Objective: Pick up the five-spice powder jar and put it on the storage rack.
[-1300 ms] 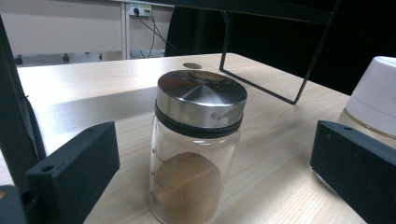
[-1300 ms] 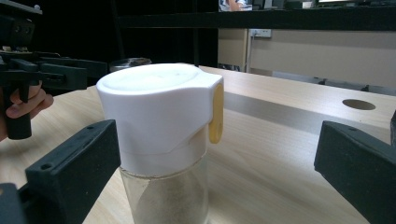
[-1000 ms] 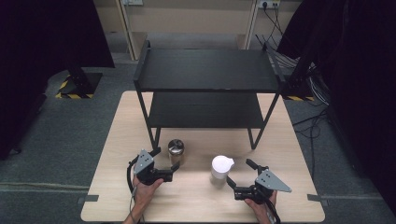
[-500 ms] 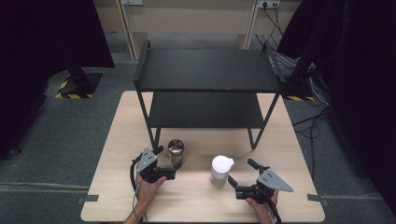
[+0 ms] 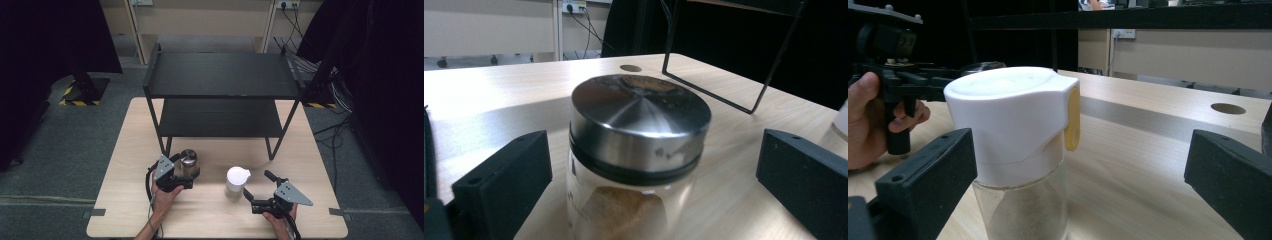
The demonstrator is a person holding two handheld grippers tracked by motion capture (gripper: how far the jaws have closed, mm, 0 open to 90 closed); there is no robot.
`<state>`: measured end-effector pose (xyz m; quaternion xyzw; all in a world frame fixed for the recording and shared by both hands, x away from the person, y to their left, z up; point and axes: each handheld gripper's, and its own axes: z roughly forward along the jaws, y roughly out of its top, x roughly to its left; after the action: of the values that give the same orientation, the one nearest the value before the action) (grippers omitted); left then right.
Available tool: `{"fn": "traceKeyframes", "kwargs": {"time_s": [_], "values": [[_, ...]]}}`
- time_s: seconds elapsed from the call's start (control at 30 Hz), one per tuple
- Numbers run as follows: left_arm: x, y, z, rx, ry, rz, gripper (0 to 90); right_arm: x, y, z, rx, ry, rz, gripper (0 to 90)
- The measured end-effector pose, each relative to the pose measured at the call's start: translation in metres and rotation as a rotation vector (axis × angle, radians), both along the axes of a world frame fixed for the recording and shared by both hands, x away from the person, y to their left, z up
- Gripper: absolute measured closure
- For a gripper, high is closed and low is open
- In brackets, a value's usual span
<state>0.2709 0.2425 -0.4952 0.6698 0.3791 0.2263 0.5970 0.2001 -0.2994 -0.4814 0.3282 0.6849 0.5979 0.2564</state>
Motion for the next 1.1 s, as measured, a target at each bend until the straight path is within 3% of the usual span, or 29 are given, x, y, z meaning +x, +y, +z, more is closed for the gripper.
{"fn": "traceKeyframes", "kwargs": {"time_s": [0.17, 0.5, 0.93, 1.1], "values": [[0.004, -0.001, 0.0, 0.002, 0.008, 0.005, 0.7, 0.0, 0.0, 0.0, 0.002, 0.002, 0.0, 0.6], [0.011, -0.008, 0.003, 0.045, 0.027, 0.016, 4.8, 0.001, 0.0, 0.0, 0.001, 0.004, 0.002, 0.7], [0.015, -0.014, 0.007, 0.106, 0.028, 0.024, 22.0, 0.002, 0.0, 0.0, -0.003, 0.009, 0.009, 0.8], [0.015, -0.014, 0.006, 0.114, 0.011, 0.022, 29.8, 0.002, 0.0, 0.0, -0.006, 0.011, 0.011, 0.8]]}}
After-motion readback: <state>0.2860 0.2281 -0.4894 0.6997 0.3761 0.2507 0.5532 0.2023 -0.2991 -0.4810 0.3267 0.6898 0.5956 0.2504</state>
